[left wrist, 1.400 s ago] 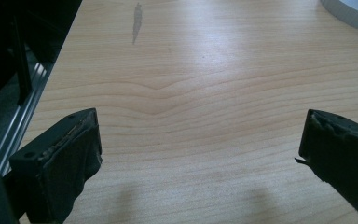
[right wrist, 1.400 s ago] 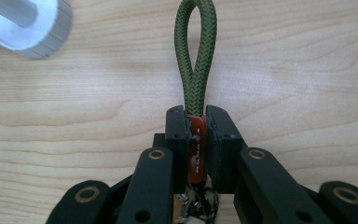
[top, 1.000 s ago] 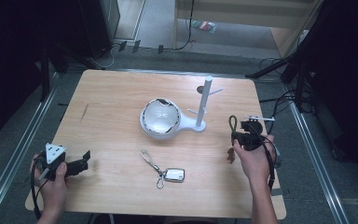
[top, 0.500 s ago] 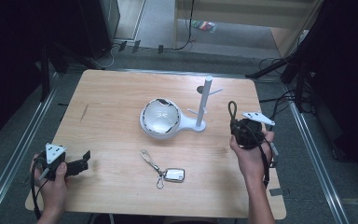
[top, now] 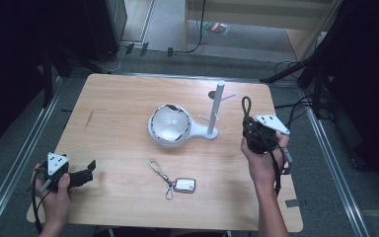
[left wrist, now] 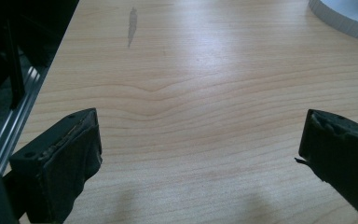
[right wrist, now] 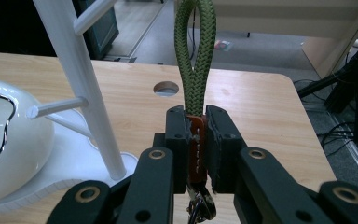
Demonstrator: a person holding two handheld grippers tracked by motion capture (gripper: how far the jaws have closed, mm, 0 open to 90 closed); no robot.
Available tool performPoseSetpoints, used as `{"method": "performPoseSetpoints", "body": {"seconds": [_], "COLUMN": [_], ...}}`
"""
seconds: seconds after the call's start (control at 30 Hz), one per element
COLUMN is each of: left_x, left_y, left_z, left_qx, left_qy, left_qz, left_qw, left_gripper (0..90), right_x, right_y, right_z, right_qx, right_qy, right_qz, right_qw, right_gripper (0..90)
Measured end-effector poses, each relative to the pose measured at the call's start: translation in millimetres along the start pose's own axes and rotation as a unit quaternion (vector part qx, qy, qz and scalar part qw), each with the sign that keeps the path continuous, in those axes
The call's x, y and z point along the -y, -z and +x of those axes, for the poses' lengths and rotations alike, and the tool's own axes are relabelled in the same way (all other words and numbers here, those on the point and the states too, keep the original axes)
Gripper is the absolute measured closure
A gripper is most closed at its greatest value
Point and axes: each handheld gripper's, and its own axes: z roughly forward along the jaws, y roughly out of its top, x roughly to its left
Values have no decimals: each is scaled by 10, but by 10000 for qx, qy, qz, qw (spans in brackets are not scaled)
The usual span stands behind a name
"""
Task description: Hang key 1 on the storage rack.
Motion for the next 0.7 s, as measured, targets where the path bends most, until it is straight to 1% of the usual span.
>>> {"method": "performPoseSetpoints", "body": {"seconds": [0.13,0.23,0.33,0.5,0.7], "left_x": [11,19,27,41,51], "left_y": [19,32,48,68,85], "left_z": [1,-2,0,2,4], "left_qx": [56,113,156,196,240], "left_qy": [-31,-26,-47,-35,-33], "left_qz": [-32,-47,-71,-132,-167], "left_qw": [10000,9999,9998,9997,9996], "left_gripper": [0,0,0,0,0], "right_x": [-18,-35,-53,-62,-92], "right_y": [-23,-32,-61,-130,-137], "right_z": [30,57,79,140,224], "right_qx": [60,56,65,89,83], "right_qy": [32,46,55,168,260], "right_qz": [-105,-189,-204,-139,-230], "right_qw": [9999,9998,9998,9997,9994], "right_gripper": [813,813,812,812,811]}}
